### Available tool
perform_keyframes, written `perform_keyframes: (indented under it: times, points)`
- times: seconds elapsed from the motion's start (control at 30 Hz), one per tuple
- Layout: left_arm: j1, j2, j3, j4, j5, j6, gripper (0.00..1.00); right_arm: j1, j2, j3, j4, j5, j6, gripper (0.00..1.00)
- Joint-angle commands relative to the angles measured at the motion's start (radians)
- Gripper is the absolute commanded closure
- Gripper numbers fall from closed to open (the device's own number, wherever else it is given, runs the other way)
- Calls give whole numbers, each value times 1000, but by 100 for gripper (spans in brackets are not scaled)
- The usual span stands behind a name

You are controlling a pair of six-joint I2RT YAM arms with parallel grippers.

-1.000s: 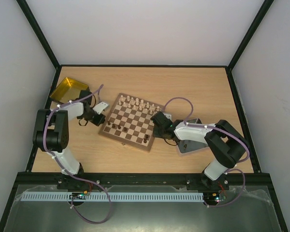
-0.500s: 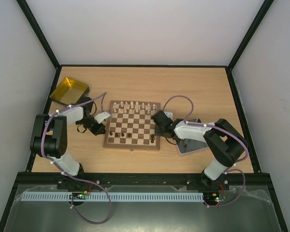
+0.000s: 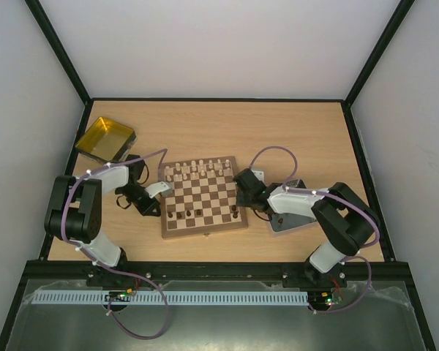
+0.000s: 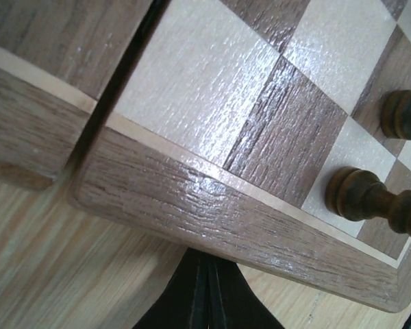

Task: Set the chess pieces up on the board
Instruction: Adjust the chessboard at the center of the board.

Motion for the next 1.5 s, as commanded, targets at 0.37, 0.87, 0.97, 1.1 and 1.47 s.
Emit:
perform_keyframes:
  times: [0.37, 0.87, 0.97, 1.1, 1.47]
  points:
    - [-45, -6, -74, 92, 92, -19, 98, 38, -42, -107, 1, -249, 28, 98]
    - [-15, -8, -61, 193, -10, -99, 97, 81, -127, -154, 1, -245, 56, 98]
    - [-11, -5, -58, 198, -18, -106, 98, 85, -127, -154, 1, -240, 59, 98]
    - [0, -7, -60, 212, -35, -113, 97, 88, -141, -157, -9, -226, 68, 98]
    - [27, -48, -66, 228, -47, -136, 74, 88, -176, -149, -60, -126, 80, 98]
